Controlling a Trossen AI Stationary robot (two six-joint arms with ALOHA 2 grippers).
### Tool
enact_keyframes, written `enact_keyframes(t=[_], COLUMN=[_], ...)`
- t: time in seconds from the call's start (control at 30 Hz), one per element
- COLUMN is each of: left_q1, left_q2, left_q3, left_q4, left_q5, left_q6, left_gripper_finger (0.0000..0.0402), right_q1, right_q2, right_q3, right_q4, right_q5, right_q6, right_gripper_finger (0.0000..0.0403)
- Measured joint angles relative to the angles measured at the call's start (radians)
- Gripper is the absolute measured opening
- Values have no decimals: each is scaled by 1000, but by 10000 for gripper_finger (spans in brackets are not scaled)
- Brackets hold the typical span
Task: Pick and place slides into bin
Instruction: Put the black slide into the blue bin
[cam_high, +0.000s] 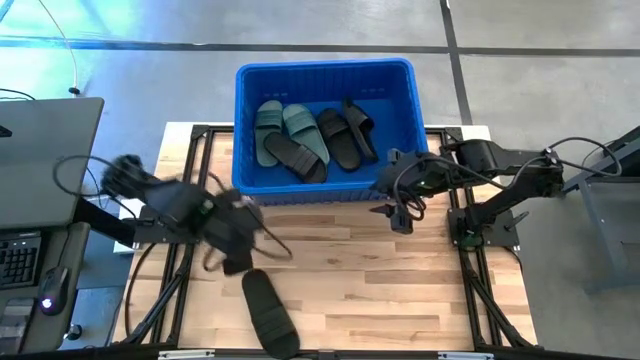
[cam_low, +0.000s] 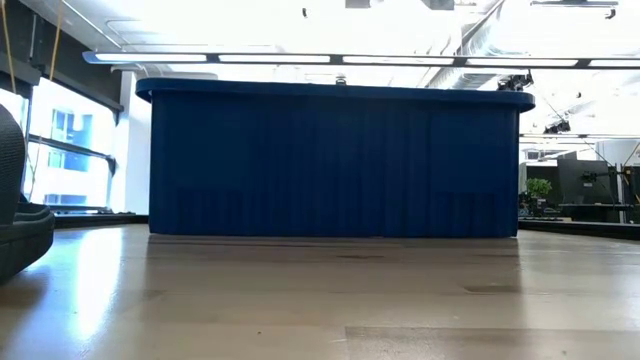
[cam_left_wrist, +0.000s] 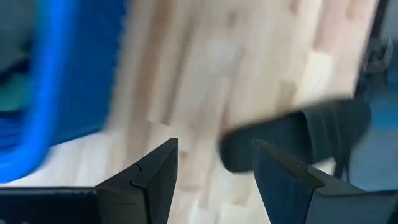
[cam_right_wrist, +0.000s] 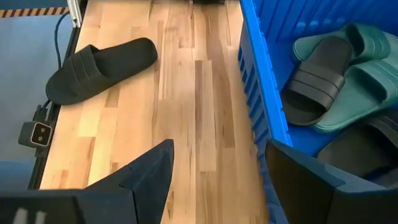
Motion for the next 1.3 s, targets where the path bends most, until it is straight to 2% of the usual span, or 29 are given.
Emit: enact_keyframes(t=[0.23, 0.33, 0.43, 0.53, 0.67, 0.73, 0.83, 0.9, 1.07, 1.2, 1.3], left_q1=[11, 11, 11, 11, 11, 3, -11, -24, -58, -82, -92], left_q2=[-230, -295, -349, -393, -403, -386, -336, -302, -204, -130, -81], left_q3=[-45, -102, -225, -420, -667, -765, -888, -938, -993, -992, -990], left_q4=[5, -1, 52, 255, 719, 949, 1183, 1237, 1229, 1388, 1530], left_q5=[-230, -198, -156, -79, 98, 185, 279, 304, 378, 545, 601], left_q6=[-62, -44, -89, -84, -1, 21, 26, 20, -67, -36, -28], left_gripper_finger=[191, 191, 191, 191, 191, 191, 191, 191, 191, 191, 191], right_q1=[0, 0, 0, 0, 0, 0, 0, 0, 0, 0, 0], right_q2=[0, 0, 0, 0, 0, 0, 0, 0, 0, 0, 1], right_q3=[0, 0, 0, 0, 0, 0, 0, 0, 0, 0, 0], right_q4=[-15, -15, -14, -10, -2, 1, 4, 11, 20, 20, 23], right_q5=[19, 71, 110, 139, 159, 162, 161, 162, 162, 162, 162], right_q6=[-19, -30, -30, -30, -30, -30, -25, -19, -12, -11, -11], right_gripper_finger=[243, 243, 243, 243, 243, 243, 243, 243, 243, 243, 243])
